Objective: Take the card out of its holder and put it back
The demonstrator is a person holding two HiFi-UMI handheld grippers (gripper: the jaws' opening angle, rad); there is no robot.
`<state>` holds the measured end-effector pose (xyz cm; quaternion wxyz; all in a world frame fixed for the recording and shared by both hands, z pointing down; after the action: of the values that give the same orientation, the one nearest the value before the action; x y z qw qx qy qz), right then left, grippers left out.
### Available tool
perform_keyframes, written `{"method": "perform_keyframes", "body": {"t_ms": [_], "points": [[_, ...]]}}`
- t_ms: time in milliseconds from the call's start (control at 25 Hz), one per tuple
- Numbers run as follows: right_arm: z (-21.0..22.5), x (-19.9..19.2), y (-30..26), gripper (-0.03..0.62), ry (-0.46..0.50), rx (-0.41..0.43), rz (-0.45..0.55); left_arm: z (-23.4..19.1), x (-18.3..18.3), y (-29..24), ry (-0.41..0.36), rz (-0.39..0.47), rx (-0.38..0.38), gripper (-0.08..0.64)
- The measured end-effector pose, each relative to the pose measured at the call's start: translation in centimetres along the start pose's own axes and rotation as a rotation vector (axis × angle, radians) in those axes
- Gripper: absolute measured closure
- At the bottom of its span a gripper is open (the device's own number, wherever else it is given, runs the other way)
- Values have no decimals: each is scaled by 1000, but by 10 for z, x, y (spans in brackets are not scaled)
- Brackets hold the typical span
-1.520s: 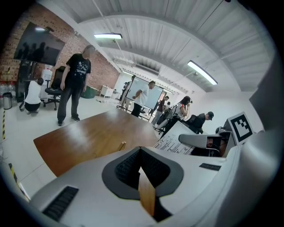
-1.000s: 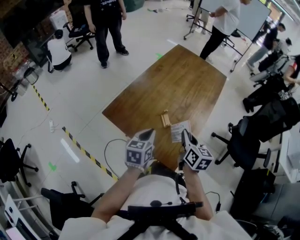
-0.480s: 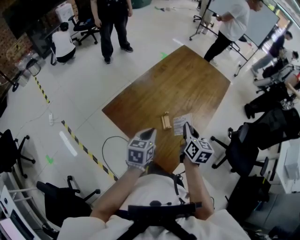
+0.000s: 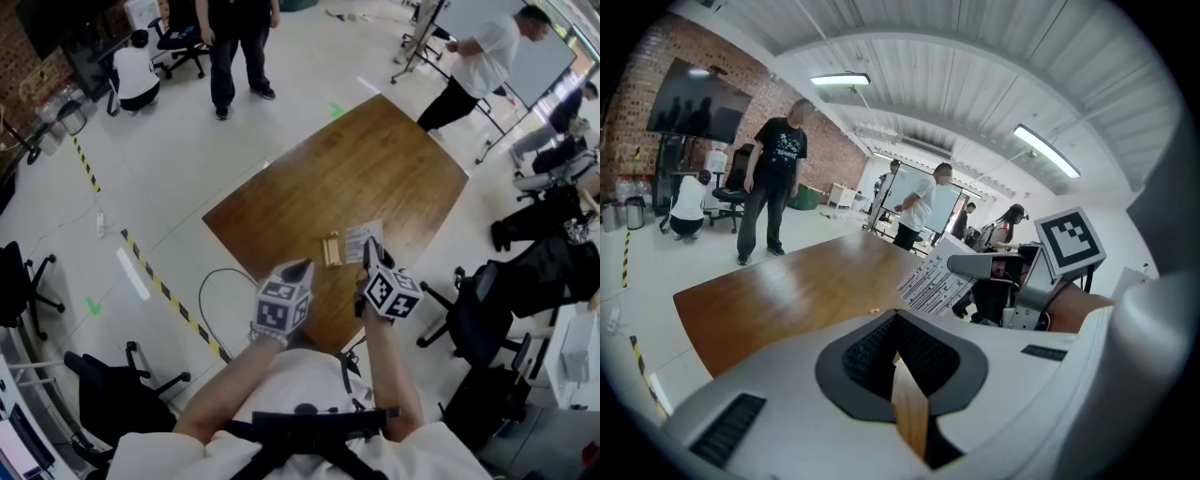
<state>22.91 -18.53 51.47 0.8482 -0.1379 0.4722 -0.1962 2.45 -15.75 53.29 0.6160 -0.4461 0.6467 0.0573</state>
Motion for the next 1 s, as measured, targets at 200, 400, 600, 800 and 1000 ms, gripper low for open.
{"method": "perform_keyframes", "body": {"t_ms": [200,400,600,800,1000], "points": [[5,-7,-19,571,-3,0,-35,-5,1,-5,7,-13,2,563],[9,-17,-30,571,1,-12,-64,-7,-1,-9,13,-23,0,563],[13,-26,-39,572,-1,-8,-71,-9,-4,-9,16,-35,0,563],[16,-30,-43,572,3,-9,-73,-11,-6,-9,23,-41,4,563],[18,-36,-47,572,0,-7,-79,-12,-7,-10,22,-44,4,563]]}}
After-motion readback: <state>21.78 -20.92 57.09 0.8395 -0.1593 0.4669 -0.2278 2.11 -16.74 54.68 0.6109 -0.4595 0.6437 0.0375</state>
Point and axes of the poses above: the fingertips, and each gripper's own axes: y backward along the fingers, z to its right, x out of its top, the point moved 7 cm from there along y, backward along the fingers, and after that the axes turned 14 degrees about -y, right-handed, at the moved point
